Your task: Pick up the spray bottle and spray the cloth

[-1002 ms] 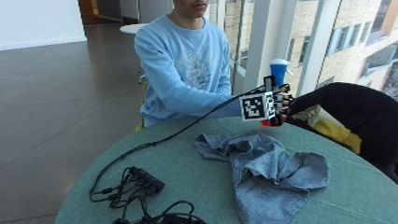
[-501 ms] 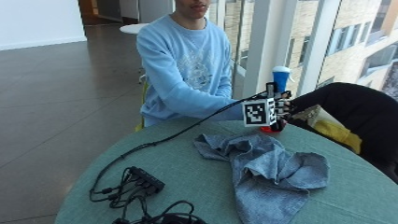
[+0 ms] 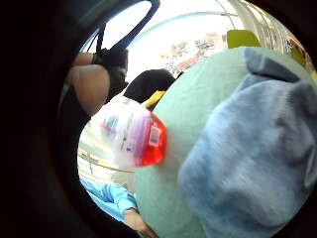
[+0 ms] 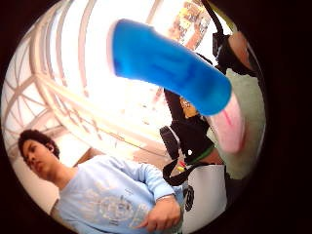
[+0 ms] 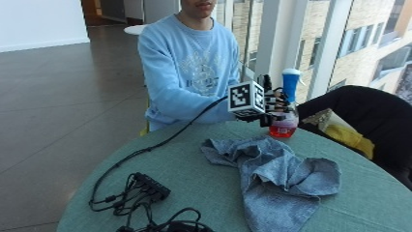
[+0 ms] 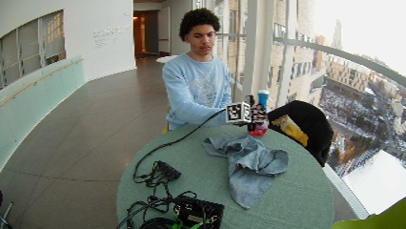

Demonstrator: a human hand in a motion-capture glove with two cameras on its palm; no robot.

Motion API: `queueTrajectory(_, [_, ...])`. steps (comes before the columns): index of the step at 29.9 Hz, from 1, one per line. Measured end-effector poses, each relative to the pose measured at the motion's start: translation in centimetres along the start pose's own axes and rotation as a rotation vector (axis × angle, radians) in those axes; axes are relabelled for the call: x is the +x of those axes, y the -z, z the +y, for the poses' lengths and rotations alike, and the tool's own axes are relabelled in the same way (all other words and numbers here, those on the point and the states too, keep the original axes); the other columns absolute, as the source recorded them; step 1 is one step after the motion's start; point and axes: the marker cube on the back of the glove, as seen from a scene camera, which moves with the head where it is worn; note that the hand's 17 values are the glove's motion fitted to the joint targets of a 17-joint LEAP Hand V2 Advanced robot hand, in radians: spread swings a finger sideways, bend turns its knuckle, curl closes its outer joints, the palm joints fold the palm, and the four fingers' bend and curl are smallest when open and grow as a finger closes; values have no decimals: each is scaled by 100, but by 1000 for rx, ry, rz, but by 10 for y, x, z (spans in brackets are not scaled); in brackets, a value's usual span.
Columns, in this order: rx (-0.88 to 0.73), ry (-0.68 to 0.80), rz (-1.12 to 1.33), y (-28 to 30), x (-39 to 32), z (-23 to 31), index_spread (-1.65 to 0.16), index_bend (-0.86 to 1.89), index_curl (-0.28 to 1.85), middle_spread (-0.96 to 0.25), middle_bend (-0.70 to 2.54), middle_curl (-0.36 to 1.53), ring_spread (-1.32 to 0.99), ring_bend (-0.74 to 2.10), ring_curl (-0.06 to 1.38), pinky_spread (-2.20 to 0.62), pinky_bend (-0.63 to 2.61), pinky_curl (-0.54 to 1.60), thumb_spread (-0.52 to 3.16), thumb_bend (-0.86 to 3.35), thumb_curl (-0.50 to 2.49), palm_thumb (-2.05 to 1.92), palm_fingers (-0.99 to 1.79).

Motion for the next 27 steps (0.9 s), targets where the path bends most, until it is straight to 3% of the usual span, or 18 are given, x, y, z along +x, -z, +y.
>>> queueTrajectory(14, [39, -162, 434, 158, 8, 151, -27, 18, 38, -8, 25, 45, -5, 21, 35, 18, 15, 30, 102, -3, 37, 66, 88])
queueTrajectory(21, [13, -195, 623, 186, 22, 230, -28, 17, 38, -8, 25, 45, -4, 20, 35, 19, 16, 29, 103, -3, 35, 65, 87])
queueTrajectory(27, [0, -234, 673, 194, 35, 265, -28, 16, 38, -8, 25, 45, -4, 20, 35, 19, 15, 28, 104, -2, 34, 66, 87])
